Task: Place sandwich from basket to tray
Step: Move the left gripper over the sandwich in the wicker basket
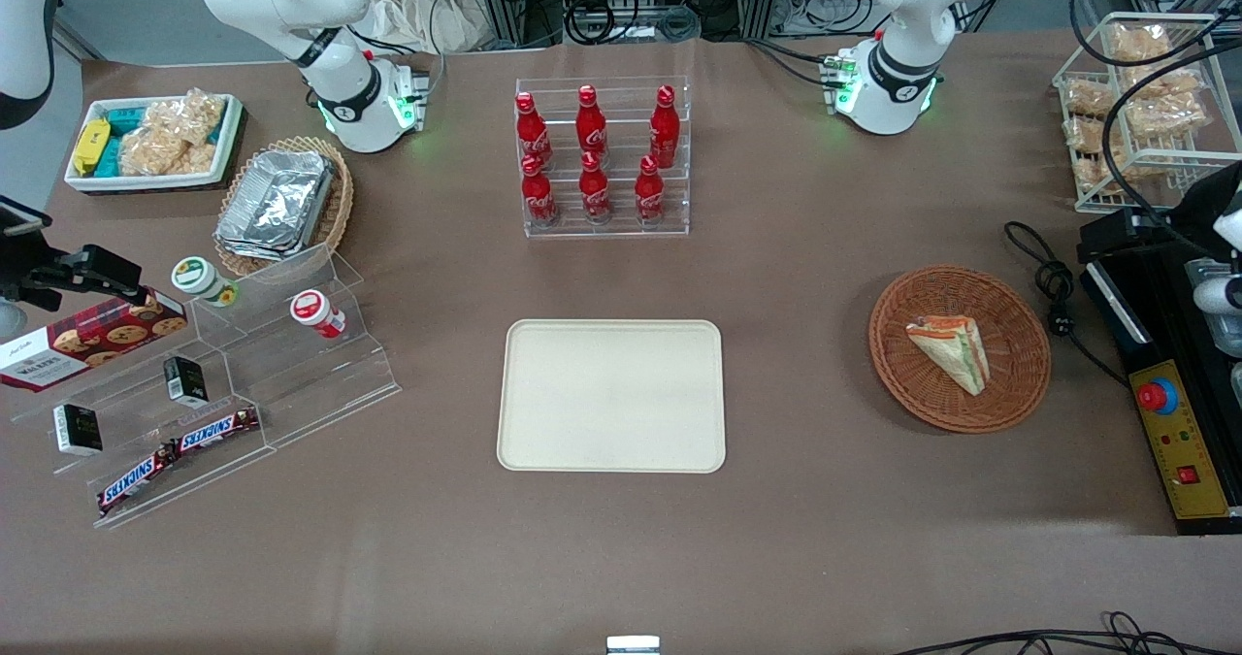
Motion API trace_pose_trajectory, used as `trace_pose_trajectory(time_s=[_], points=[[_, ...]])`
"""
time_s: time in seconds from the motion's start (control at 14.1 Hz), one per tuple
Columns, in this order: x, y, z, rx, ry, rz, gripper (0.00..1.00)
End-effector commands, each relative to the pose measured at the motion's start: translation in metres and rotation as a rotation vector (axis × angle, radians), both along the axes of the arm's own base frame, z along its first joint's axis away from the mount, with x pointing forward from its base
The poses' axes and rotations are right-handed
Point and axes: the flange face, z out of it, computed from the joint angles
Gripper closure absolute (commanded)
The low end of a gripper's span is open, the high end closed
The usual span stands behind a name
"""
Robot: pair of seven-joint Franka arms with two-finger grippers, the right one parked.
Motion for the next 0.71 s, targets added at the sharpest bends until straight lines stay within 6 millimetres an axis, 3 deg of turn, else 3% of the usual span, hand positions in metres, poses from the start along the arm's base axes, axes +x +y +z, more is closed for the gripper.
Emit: trace_pose_trajectory(time_s=[0.0, 0.28, 0.42, 0.64], points=[[-0.004, -0.002, 0.006, 0.006, 0.004, -0.008, 0.01], [-0.004, -0.001, 0.004, 0.0, 0.009, -0.006, 0.01], [-0.003, 0.002, -0.006, 0.005, 0.03, 0.009, 0.01], [-0.006, -0.002, -0.077, 0.029, 0.15, 0.047, 0.01]])
